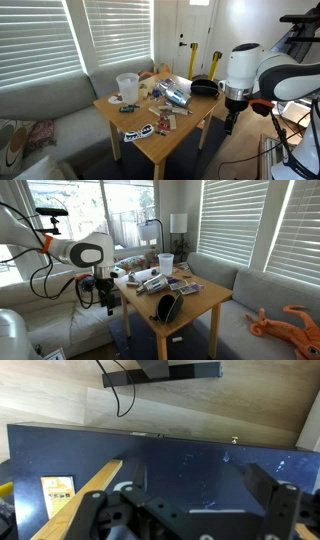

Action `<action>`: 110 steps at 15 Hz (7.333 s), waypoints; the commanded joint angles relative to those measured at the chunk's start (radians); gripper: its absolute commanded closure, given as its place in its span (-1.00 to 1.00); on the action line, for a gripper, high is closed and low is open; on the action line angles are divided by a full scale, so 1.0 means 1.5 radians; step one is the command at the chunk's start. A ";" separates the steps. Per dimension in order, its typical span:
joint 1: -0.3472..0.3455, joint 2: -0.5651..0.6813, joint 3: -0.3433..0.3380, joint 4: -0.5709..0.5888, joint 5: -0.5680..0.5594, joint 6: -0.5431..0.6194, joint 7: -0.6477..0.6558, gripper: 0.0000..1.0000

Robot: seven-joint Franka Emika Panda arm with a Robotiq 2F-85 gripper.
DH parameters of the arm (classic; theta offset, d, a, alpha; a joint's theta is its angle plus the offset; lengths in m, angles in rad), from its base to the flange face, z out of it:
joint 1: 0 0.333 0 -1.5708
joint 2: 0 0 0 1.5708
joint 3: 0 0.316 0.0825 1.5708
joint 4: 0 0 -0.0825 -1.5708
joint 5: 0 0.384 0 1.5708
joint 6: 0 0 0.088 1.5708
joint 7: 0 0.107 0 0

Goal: Put the silver cup next to the plastic cup

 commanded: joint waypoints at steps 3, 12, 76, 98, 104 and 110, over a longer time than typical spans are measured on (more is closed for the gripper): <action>0.003 0.000 -0.004 0.001 -0.002 -0.001 0.002 -1.00; -0.073 -0.119 -0.055 0.077 -0.011 -0.054 0.077 -1.00; -0.065 0.927 -0.180 1.298 0.095 -0.709 0.512 -0.42; -0.034 0.694 -0.223 1.304 -0.116 -0.677 0.405 0.98; -0.006 0.673 -0.221 1.308 -0.209 -0.617 0.426 0.91; 0.034 0.713 -0.224 1.314 -0.251 -0.568 0.510 0.98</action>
